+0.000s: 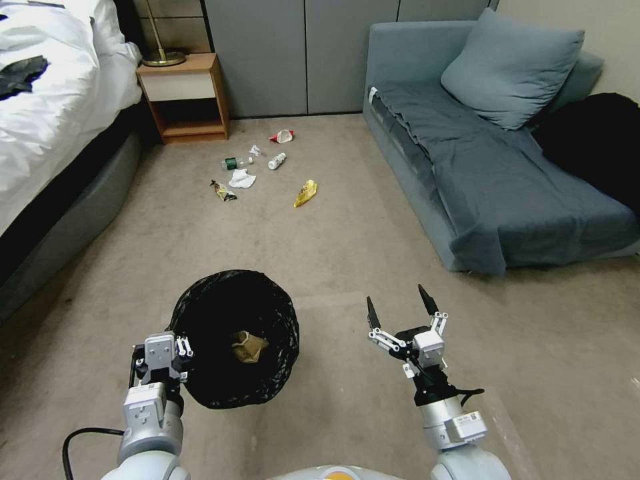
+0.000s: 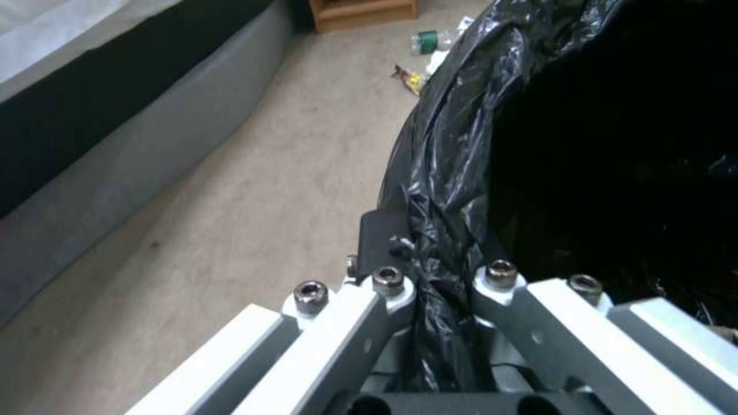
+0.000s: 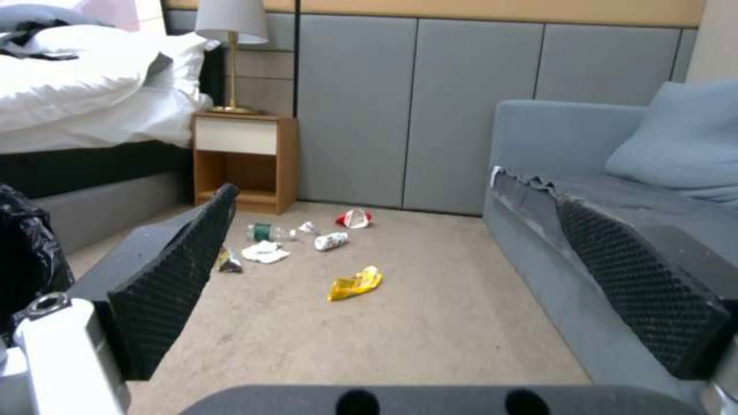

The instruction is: Pick up the trash bin, then pick up the garbage from the floor and place it into the trash bin.

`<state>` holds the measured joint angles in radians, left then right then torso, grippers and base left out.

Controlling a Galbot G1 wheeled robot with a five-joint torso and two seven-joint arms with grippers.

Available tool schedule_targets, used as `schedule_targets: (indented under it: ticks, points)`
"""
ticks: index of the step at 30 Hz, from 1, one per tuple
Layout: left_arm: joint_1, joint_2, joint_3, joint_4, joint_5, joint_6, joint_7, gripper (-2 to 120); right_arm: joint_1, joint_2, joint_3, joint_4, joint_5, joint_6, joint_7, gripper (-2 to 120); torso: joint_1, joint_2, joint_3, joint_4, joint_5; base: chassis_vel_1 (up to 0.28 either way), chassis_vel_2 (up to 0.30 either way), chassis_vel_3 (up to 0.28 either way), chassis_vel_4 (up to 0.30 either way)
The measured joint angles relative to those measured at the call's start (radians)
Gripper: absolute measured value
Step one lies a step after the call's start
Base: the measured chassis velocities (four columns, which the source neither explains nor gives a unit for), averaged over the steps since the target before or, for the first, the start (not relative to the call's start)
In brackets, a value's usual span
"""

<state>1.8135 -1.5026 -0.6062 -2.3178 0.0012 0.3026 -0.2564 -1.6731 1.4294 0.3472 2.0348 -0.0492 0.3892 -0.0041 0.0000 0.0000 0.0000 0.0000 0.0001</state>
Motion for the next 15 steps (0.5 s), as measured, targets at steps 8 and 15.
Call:
schedule_targets:
  ticks: [8, 15]
  points:
    - [-0.004, 0.002, -0.005, -0.003, -0.002, 0.001, 0.002, 1, 0.001, -0.002, 0.001, 0.001, 0.000, -0.001, 0.003, 100, 0.000, 0.000, 0.000, -0.0001, 0.0002, -0.238, 0.232, 0.233, -0.232]
    - [-0.008, 0.002, -0.006, -0.003, -0.007, 0.003, 0.005, 1, 0.005, -0.001, -0.002, -0.003, 0.001, -0.004, 0.009, 100, 0.000, 0.000, 0.000, 0.0001, 0.0000, -0.309, 0.325, 0.315, -0.322]
